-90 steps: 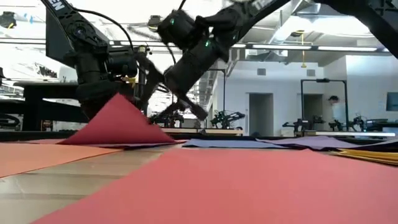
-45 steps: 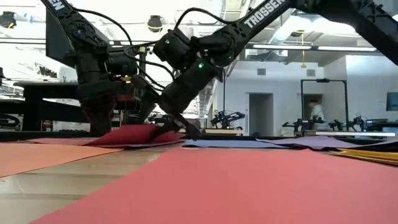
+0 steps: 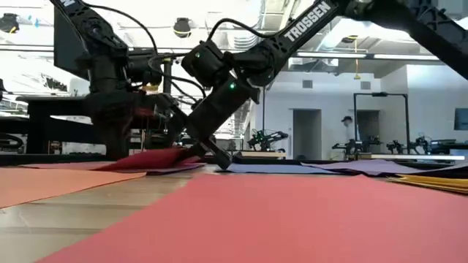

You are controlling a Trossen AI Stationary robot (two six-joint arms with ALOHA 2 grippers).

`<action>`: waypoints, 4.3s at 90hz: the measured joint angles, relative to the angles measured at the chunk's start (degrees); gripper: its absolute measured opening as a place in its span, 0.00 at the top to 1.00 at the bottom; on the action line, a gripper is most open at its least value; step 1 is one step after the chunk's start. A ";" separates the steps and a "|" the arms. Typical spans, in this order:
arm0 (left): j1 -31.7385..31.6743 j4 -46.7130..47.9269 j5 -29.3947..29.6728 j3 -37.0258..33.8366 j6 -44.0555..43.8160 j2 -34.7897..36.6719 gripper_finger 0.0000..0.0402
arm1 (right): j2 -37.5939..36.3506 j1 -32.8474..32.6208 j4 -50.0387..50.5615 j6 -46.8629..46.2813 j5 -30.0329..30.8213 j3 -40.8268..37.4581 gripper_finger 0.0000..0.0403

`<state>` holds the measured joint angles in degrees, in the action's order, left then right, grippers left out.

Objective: Organize paper
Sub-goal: Stack the pink paper on the bottom center pink papers

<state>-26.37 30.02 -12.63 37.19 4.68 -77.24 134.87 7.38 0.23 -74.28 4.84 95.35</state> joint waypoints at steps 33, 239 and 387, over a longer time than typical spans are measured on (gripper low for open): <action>-0.03 12.94 3.32 10.97 0.80 11.99 0.71 | -6.98 0.07 5.72 10.74 -0.66 -0.01 1.00; 3.47 28.76 3.37 9.14 -28.03 28.40 0.71 | -29.31 -45.35 35.61 -36.85 24.72 -19.41 1.00; 3.60 28.76 3.42 9.16 -27.68 28.40 0.71 | -21.99 -46.21 43.71 -45.87 17.46 -20.09 0.88</action>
<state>-22.76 58.78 -9.21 46.35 -23.00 -48.84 112.88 -38.83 43.94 -120.16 22.31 75.26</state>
